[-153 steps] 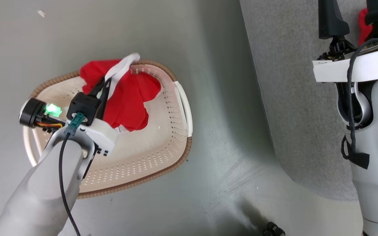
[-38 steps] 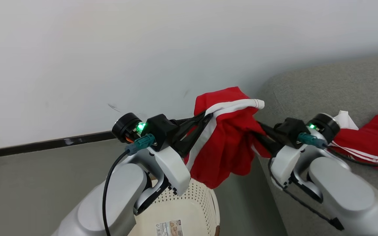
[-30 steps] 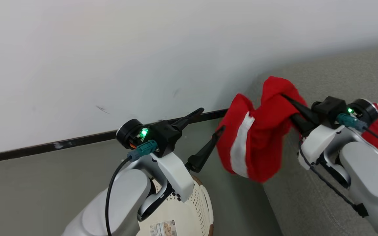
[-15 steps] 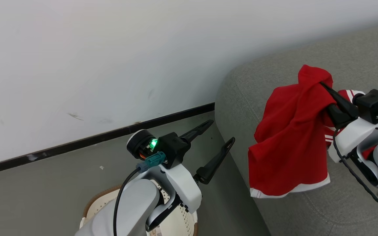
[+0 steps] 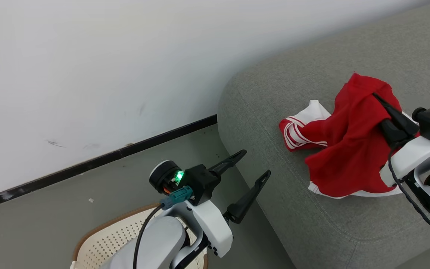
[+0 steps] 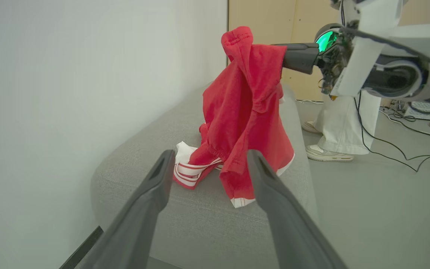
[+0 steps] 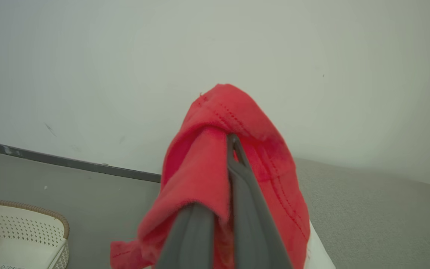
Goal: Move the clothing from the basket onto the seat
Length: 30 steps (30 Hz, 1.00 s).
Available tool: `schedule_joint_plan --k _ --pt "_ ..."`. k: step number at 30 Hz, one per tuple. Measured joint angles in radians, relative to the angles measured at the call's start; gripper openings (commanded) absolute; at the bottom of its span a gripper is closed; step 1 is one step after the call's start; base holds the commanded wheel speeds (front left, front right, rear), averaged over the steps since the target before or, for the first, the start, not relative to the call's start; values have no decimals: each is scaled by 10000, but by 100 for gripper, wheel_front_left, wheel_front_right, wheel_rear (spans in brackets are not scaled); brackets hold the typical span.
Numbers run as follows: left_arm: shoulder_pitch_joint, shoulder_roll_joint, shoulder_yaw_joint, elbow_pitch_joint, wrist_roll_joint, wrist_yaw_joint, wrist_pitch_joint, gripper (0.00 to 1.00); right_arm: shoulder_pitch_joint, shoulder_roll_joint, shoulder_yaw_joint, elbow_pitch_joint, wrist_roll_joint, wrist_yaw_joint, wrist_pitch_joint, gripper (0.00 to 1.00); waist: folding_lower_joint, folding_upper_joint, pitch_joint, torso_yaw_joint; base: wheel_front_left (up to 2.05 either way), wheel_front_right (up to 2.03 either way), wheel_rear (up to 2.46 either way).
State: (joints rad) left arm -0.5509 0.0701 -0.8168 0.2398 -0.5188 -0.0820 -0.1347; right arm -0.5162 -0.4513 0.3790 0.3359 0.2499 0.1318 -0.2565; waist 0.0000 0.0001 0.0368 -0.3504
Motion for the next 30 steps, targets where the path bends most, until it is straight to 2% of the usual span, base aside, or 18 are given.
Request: schedule_joint_plan --k 5,15,23,30 --pt "97 -2 -50 -4 17 58 0 100 -219 79 314 12 336 0 0 0 0 0 154 -235 0 0 0" --pt "96 38 -35 -117 115 272 17 100 -2547 -261 232 422 955 0 102 0 0 0 702 -376 0 0 0" --pt "75 290 109 -416 297 533 192 100 -3772 -616 -441 1536 1584 0 431 0 0 0 1292 -215 0 0 0" --pt "-7 320 134 -788 462 723 297 100 -3789 -1243 -968 2926 1726 -2 646 0 0 0 1827 -2 0 0 0"
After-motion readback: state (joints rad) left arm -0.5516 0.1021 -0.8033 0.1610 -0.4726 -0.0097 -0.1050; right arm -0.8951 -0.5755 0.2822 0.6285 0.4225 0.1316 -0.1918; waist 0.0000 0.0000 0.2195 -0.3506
